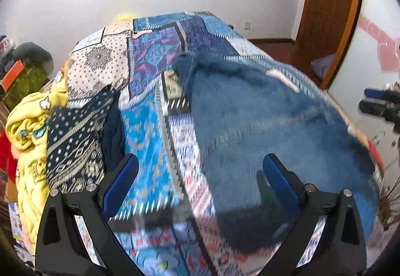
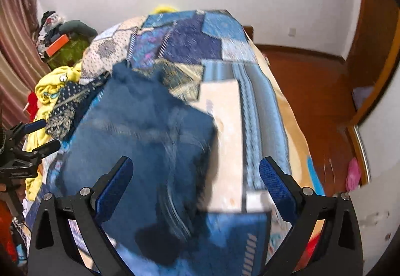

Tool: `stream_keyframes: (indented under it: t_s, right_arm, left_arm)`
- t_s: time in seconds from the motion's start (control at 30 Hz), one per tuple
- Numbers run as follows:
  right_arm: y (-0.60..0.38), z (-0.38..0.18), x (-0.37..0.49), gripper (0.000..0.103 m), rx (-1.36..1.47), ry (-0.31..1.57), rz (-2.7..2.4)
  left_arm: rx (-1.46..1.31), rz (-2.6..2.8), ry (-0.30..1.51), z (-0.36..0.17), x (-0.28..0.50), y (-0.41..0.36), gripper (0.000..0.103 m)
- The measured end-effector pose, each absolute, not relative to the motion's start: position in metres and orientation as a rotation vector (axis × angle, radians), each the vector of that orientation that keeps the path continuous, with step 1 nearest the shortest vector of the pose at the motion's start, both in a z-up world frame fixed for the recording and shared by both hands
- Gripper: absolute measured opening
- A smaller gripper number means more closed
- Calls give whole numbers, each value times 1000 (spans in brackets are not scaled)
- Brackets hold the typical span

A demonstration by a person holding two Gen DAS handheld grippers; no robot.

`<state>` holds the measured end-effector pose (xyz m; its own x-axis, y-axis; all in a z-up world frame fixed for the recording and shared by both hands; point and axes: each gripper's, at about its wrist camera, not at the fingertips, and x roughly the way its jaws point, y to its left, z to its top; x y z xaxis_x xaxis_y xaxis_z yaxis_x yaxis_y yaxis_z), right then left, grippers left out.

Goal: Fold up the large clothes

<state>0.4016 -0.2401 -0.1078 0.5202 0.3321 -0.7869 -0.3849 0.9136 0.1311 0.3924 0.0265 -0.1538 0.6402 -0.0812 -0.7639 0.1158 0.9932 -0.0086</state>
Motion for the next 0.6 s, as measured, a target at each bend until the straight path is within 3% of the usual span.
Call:
stream_keyframes:
  t_s: [0.2,0.33,0.6]
  right_arm:
    - [-201,-132,438,100,-153,1006,494]
    - [-193,-154,457,100,-185,1092,550]
    - [-221,-183,488,99,-206,1092,410]
  left_arm:
    - [-23,-166,896,-157,448,18,101]
    - [5,-199,1005,-191,495,1,101]
    - [-75,-179,1039,-219,541,15,101]
